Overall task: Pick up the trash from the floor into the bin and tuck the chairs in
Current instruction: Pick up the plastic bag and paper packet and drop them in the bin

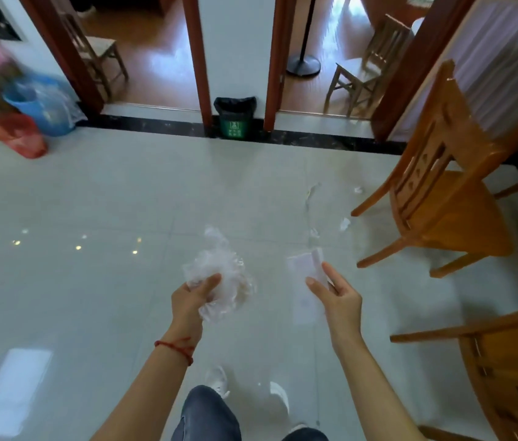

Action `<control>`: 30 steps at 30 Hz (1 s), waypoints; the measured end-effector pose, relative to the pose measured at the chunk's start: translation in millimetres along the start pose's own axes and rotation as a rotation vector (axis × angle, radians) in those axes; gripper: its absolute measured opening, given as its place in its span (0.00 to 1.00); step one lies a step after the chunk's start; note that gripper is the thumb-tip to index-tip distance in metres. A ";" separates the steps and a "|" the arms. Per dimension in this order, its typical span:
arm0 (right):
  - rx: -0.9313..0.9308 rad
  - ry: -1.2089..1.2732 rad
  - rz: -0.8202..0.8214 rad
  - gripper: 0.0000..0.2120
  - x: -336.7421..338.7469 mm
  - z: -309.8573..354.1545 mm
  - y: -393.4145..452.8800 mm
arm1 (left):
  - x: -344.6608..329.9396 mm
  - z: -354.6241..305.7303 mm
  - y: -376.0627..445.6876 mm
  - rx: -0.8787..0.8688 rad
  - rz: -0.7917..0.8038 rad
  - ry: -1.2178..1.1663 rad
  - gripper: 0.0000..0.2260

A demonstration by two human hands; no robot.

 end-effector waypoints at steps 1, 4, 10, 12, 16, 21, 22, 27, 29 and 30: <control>0.001 0.000 0.002 0.29 -16.0 3.5 5.4 | 9.2 -8.7 10.5 -0.007 -0.004 0.001 0.10; 0.006 0.026 0.002 0.28 -57.4 14.5 21.7 | 29.0 -34.8 38.4 -0.022 -0.010 -0.010 0.07; -0.020 0.043 0.000 0.27 -106.6 25.3 49.3 | 43.3 -72.5 80.5 -0.027 -0.012 -0.055 0.07; -0.032 0.038 -0.001 0.27 -114.8 28.5 62.7 | 40.4 -80.3 94.8 -0.021 -0.006 -0.058 0.10; -0.041 0.046 -0.003 0.26 -125.5 41.1 104.0 | 23.4 -95.8 127.4 -0.011 -0.012 -0.075 0.12; -0.040 0.083 0.017 0.26 -142.4 63.3 176.2 | -14.9 -128.4 183.9 -0.016 -0.010 -0.065 0.13; -0.039 0.086 0.026 0.26 -146.3 69.0 192.0 | -24.2 -136.6 196.0 -0.020 -0.011 -0.070 0.14; -0.037 0.099 0.050 0.27 -162.1 99.1 264.4 | -69.2 -177.9 249.0 -0.028 0.007 -0.062 0.17; -0.056 0.111 0.049 0.27 -168.0 110.2 291.7 | -83.5 -194.0 267.9 -0.040 0.015 -0.055 0.17; -0.061 0.122 0.049 0.27 -171.9 115.0 304.0 | -88.3 -200.5 278.0 -0.041 0.008 -0.055 0.17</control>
Point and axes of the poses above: each hand's wrist, its own y-axis towards the middle knuckle, its own x-axis out of the back of the hand, z = x × y, the point moved 9 cm from there along y, towards the middle knuckle, and after that the axes turned 3 degrees about z, right-handed, at the moved point
